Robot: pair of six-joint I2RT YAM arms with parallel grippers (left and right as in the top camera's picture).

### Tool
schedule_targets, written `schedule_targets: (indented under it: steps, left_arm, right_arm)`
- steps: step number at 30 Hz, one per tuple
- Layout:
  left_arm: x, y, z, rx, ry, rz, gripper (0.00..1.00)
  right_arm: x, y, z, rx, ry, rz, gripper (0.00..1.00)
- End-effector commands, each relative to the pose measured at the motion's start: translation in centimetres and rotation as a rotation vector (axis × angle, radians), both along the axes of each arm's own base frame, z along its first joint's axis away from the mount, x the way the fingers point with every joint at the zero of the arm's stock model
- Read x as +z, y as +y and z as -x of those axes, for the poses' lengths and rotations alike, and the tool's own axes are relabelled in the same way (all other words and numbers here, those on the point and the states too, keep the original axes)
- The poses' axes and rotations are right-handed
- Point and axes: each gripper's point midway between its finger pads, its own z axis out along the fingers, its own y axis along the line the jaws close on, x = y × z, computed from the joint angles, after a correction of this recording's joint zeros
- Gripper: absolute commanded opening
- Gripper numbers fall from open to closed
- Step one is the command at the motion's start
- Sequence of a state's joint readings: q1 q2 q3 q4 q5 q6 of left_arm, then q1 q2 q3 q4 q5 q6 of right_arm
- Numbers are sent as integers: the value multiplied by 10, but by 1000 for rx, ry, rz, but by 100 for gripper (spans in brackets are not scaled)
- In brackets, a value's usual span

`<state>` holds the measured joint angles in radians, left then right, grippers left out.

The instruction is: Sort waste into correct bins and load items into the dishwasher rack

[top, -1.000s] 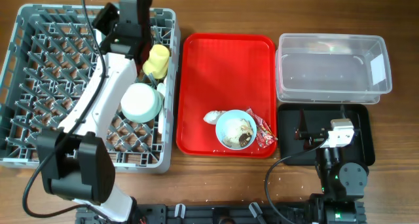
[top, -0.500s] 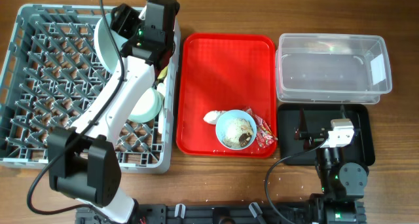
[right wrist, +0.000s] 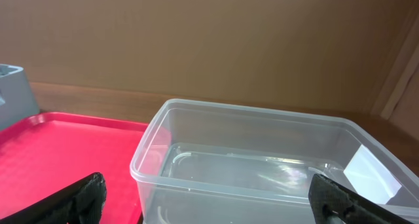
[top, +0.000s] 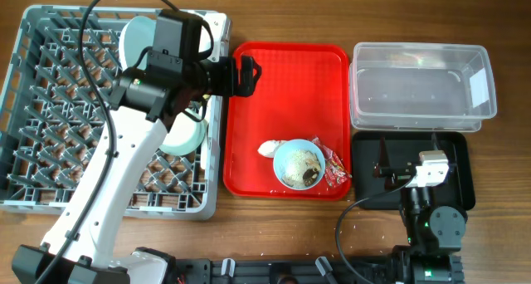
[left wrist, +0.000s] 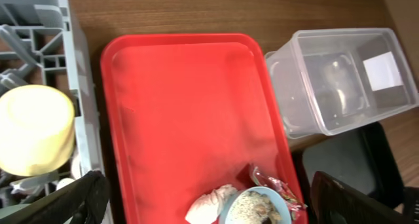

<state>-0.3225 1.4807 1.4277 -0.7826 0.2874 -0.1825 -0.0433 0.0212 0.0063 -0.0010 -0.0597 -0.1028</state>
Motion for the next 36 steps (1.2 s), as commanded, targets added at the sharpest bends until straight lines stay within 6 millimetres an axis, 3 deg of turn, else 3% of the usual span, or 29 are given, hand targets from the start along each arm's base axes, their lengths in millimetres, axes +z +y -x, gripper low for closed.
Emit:
schedule_targets:
  steps: [1, 5, 7, 10, 12, 14, 15, 18, 20, 21, 23, 24, 25, 27, 29, 32, 34, 36]
  left_arm:
    - [1, -5, 3, -12, 18, 31, 100]
    - [1, -5, 3, -12, 17, 31, 100]
    - [1, -5, 3, -12, 18, 31, 100]
    - [1, -5, 3, -12, 18, 31, 100]
    - [1, -5, 3, -12, 17, 31, 100]
    - [1, -5, 3, -12, 18, 31, 100]
    - [1, -5, 3, -12, 18, 31, 100]
    - [1, -5, 3, -12, 17, 31, 100]
    - [1, -5, 3, -12, 18, 31, 100]
    - [1, -5, 3, -12, 18, 31, 100]
    - [1, -5, 3, -12, 17, 31, 100]
    - [1, -5, 3, -12, 18, 31, 100]
    - [1, -5, 3, -12, 18, 31, 100]
    - [1, -5, 3, -12, 17, 31, 100]
    - [1, -5, 3, -12, 17, 31, 100]
    - [1, -5, 3, -12, 17, 31, 100]
    - [1, -5, 3, -12, 18, 31, 100]
    - [1, -5, 3, -12, 18, 31, 100]
  right_arm:
    - [1, -1, 0, -1, -7, 2, 100]
    - [3, 4, 0, 29, -12, -10, 100]
    - [5, 17, 1, 101, -11, -147, 100]
    - [33, 57, 15, 349, -15, -376, 100]
    - [41, 53, 18, 309, 48, -437, 100]
    - [66, 54, 24, 298, 109, -446, 100]
    - [85, 60, 24, 308, 256, -434, 100]
    - [100, 80, 13, 384, 566, -500, 100]
    - [121, 115, -4, 571, 808, -721, 100]
    - [122, 125, -10, 624, 879, -813, 100]
    - [107, 136, -20, 688, 1000, -920, 100]
    - [84, 139, -25, 640, 1097, -942, 62]
    - [62, 146, -23, 580, 1179, -916, 48]
    - [24, 160, -9, 422, 1288, -752, 33]
    - [-3, 178, 7, 234, 1294, -520, 27]
    - [-10, 202, 21, 69, 1093, -262, 4]
    - [-15, 243, 37, 173, 1010, -158, 5]
    - [-35, 264, 49, 209, 1016, -83, 16]
